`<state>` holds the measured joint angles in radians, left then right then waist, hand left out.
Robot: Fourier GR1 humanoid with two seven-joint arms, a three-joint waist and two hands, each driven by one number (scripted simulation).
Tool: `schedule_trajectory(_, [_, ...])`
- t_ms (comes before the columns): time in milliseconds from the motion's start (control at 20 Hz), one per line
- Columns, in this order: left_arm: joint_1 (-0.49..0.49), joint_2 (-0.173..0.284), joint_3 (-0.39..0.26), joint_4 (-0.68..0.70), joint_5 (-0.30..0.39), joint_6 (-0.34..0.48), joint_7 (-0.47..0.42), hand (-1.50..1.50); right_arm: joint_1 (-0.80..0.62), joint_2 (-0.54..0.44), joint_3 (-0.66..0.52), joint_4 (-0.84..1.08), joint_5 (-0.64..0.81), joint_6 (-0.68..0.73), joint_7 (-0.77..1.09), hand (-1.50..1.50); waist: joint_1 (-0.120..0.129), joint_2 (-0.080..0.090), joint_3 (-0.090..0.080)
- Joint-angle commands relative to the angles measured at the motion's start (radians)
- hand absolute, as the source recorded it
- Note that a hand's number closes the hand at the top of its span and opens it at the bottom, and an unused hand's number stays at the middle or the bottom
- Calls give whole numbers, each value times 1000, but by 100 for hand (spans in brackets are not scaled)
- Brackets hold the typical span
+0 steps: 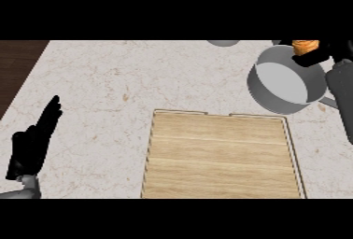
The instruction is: Pick the croissant from the tray and place it in the pot
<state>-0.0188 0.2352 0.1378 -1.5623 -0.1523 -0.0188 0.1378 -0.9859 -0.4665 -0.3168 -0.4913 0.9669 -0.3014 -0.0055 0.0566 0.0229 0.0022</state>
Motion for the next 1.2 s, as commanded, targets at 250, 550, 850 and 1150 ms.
schedule_trajectory(250, [-68,6,6,44,-20,15,7,0,-60,-4,-124,201,-120,-21,-174,-150,7,8,1])
schedule_trajectory(550, [-26,-3,-11,15,-16,-3,-5,0,-92,19,-219,173,-223,-99,-306,-150,11,7,3])
schedule_trajectory(850, [-9,26,34,7,12,-21,11,0,-95,18,-386,146,-434,-23,-444,-150,-18,-8,0])
schedule_trajectory(1150, [-11,-7,30,36,-4,8,10,0,-64,-41,-376,163,-488,141,-437,-150,-41,-18,-2])
